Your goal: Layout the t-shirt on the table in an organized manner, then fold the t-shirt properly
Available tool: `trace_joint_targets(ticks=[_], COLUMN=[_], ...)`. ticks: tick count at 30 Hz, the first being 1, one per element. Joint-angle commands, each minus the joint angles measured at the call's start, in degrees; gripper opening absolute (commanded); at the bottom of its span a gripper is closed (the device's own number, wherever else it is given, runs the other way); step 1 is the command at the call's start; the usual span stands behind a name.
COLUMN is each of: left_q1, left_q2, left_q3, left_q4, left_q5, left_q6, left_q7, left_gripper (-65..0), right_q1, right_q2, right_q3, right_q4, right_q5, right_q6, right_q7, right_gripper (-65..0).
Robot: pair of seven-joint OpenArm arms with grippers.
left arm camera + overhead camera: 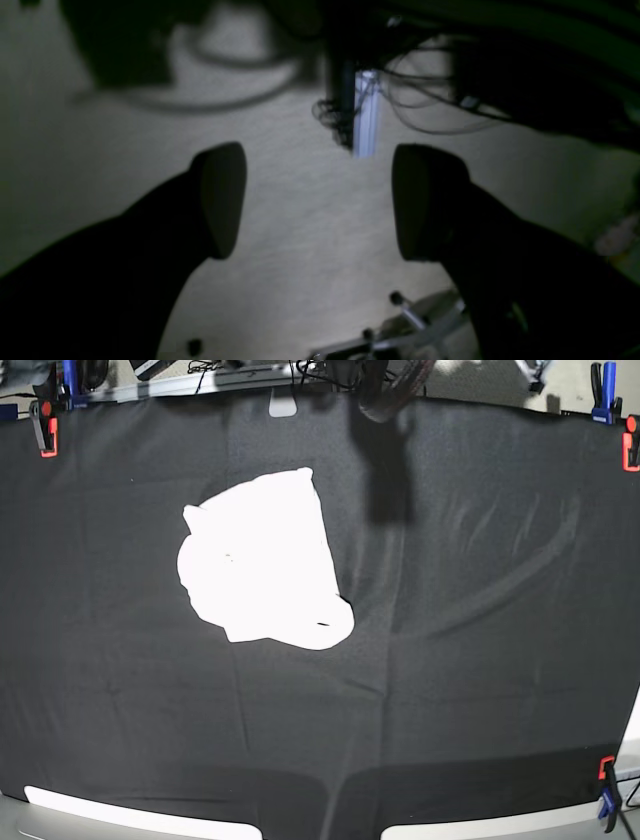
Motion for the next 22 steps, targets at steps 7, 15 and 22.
trace_joint_targets(ticks=[7, 15, 22], left_q1=[-1.86, -1.86, -1.90], left_q2=[2.91, 8.63, 10.88], left_q3=[-0.13, -0.13, -0.13], left_q4=[-7.50, -8.00, -7.98], left_q5=[4.48, 4.46, 4.44], left_q6=[0.33, 1.62, 1.60], left_q7=[1.64, 1.29, 1.95], left_gripper=[-22.8, -22.8, -22.8], right_q1=[6.43, 9.62, 12.00], right_q2=[0.28, 0.15, 0.15], right_q3=[-6.43, -18.21, -26.38], right_q4=[-11.74, -12.02, -11.76], right_q5=[-3.21, -2.97, -2.99], right_q6=[-8.48, -13.22, -13.16], right_q7=[2.67, 6.21, 5.44], right_gripper=[-37.4, -37.4, -37.4])
